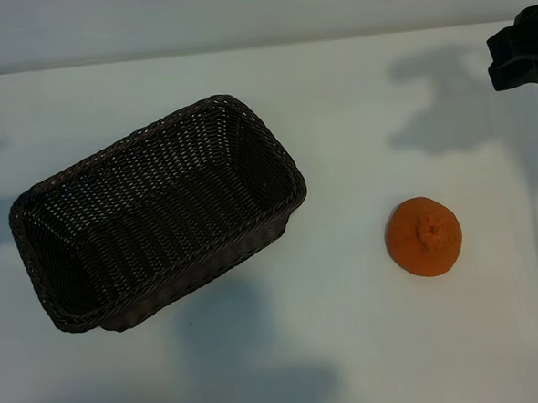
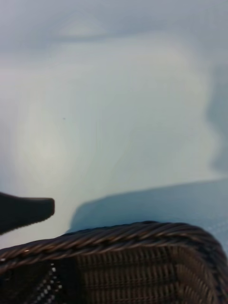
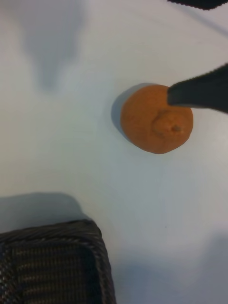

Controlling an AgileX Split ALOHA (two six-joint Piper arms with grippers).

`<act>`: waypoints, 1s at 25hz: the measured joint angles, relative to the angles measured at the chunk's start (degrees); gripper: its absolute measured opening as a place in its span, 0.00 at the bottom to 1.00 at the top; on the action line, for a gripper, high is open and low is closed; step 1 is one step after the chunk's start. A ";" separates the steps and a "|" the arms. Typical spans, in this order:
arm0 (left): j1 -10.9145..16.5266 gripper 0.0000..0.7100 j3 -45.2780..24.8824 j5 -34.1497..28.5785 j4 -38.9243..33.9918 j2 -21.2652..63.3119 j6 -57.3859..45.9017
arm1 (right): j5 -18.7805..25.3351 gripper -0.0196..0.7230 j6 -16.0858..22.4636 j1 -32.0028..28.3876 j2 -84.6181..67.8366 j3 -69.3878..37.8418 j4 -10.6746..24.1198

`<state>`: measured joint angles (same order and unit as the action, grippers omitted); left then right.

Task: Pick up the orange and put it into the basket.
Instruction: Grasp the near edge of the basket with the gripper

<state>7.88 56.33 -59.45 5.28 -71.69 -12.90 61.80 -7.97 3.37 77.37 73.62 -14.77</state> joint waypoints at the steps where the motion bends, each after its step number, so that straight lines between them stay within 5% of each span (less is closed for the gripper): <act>1: 0.00 0.69 -0.53 1.12 0.00 -0.44 -0.23 | 0.00 0.59 0.00 0.00 0.00 0.00 0.00; 11: 0.00 0.69 -3.70 10.18 4.02 -7.73 0.25 | 0.00 0.59 -0.05 0.00 0.00 0.00 -0.02; 25: 0.00 0.69 -3.88 14.73 4.58 -14.51 0.48 | 0.00 0.59 -0.05 0.00 0.00 0.00 -0.02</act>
<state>7.88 52.45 -44.72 9.86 -86.20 -12.42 61.80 -8.03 3.37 77.37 73.62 -14.79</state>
